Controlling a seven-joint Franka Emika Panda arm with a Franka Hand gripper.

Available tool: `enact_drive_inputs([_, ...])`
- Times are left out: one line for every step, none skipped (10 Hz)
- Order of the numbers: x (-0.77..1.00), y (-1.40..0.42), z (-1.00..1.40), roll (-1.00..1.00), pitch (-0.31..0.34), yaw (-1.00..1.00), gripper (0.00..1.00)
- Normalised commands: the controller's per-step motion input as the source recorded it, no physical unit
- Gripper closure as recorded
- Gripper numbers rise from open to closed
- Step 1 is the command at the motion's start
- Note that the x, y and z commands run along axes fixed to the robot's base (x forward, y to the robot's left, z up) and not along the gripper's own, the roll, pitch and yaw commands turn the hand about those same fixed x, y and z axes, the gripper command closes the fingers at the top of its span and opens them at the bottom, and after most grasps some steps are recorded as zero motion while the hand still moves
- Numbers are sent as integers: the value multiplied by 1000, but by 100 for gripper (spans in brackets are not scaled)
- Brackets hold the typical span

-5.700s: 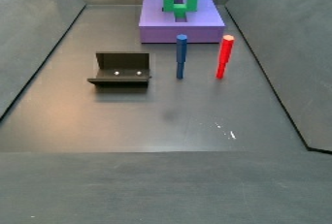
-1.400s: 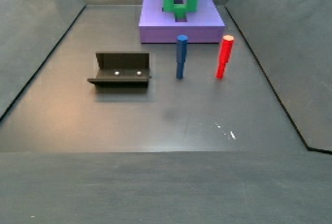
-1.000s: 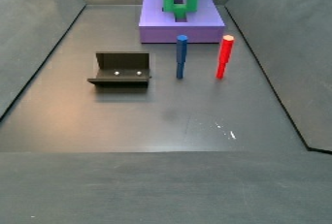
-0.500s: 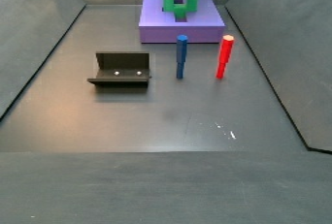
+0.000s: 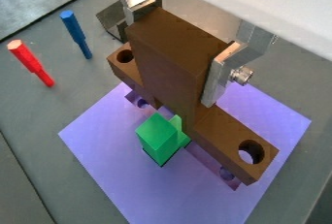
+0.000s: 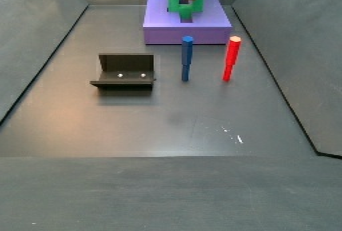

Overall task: Pick up the brown object. Move up. Place the brown object on the fixture. Regrasp the brown object. Move to above the board. Insert the brown object.
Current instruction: Insert the brown object.

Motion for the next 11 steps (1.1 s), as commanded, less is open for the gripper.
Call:
enact_drive_inputs([137, -20, -71, 30, 77, -80, 100])
enact_drive_inputs([229, 0, -66, 0, 63, -26, 100])
enact_drive_inputs([254, 0, -54, 0, 67, 0, 100])
enact_drive_inputs([146, 0, -94, 0, 54, 0, 100])
enact_drive_inputs([37, 14, -100, 20, 51, 0, 100])
enact_drive_inputs([0, 17, -111, 33, 51, 0, 100])
enact_drive_inputs([0, 29, -123, 36, 54, 0, 100])
enact_drive_inputs([94, 26, -120, 23, 50, 0, 100])
enact_drive_inputs([200, 66, -146, 20, 49, 0, 100])
enact_drive_inputs([149, 6, -171, 36, 34, 0, 100])
enact_drive_inputs([80, 0, -203, 7, 16, 0, 100])
